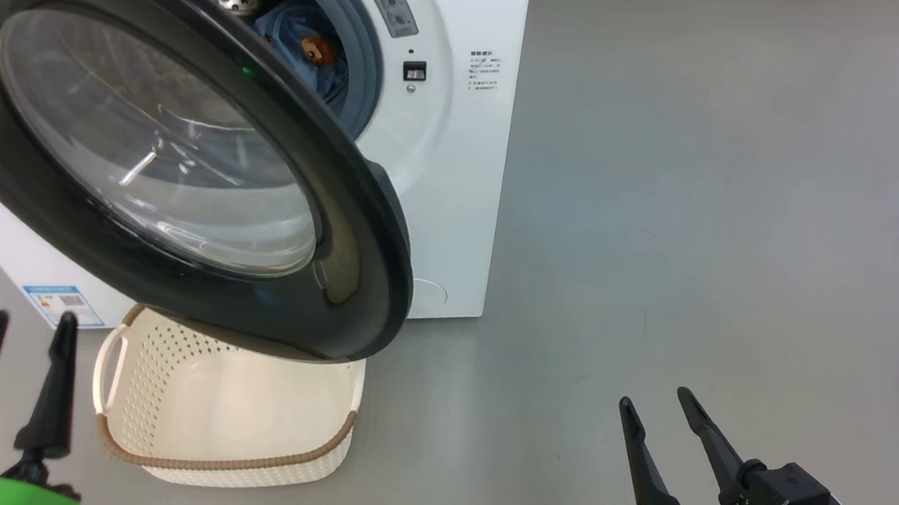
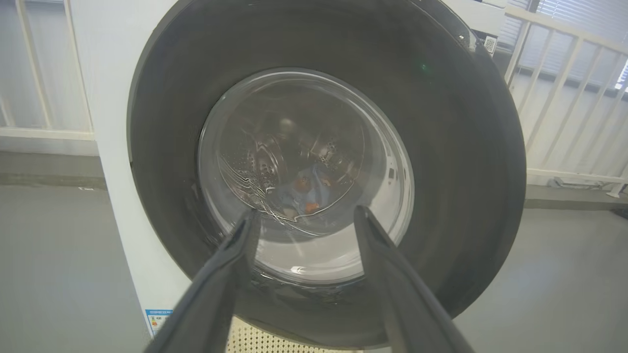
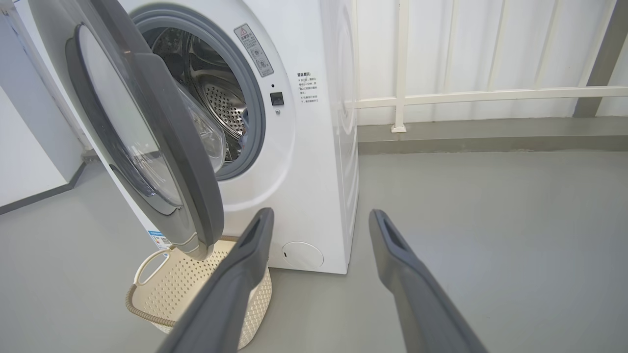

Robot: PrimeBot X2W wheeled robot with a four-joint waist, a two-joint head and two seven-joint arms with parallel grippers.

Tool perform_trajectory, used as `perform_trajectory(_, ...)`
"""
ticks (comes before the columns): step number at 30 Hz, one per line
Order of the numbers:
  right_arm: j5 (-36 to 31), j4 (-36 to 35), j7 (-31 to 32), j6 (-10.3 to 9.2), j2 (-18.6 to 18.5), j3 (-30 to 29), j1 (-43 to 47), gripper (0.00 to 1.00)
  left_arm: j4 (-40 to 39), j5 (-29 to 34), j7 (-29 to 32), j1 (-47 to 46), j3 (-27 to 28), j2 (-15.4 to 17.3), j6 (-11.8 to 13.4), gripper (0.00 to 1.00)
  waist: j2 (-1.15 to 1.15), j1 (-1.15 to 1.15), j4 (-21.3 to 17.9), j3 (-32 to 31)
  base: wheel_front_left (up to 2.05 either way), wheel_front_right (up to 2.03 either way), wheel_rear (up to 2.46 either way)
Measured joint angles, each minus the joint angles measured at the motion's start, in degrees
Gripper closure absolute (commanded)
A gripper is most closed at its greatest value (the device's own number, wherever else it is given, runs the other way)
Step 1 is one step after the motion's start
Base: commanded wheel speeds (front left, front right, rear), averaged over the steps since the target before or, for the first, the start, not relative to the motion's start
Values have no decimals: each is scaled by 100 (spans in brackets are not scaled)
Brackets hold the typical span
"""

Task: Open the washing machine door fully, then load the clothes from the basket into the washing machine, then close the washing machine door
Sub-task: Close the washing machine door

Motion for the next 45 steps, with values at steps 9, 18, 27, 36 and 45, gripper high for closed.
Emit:
perform_trajectory(9, 0, -19, 0, 0, 0, 0, 1, 0, -237, 1191, -5, 403, 541, -437, 152, 0, 0, 0, 29, 3, 0, 0, 0)
perform_trajectory(18, 0, -19, 0, 0, 2, 7, 0, 0, -258, 1759, -5, 753, 711, -936, 179, 0, 0, 0, -19, 0, 0, 0, 0)
perform_trajectory(27, -24, -19, 0, 0, 2, 4, 0, 0, -92, 2101, -5, 870, 840, -1196, 89, 0, 0, 0, -31, -4, 0, 0, 0)
perform_trajectory(36, -24, -20, 0, 0, 2, -4, 0, 0, -31, 2219, -5, 969, 972, -1385, 18, 0, 0, 0, 2, -24, 0, 0, 0)
perform_trajectory(45, -27, -18, 0, 0, 2, -4, 0, 0, 11, 2223, -5, 972, 1048, -1446, -15, 0, 0, 0, 27, -28, 0, 0, 0)
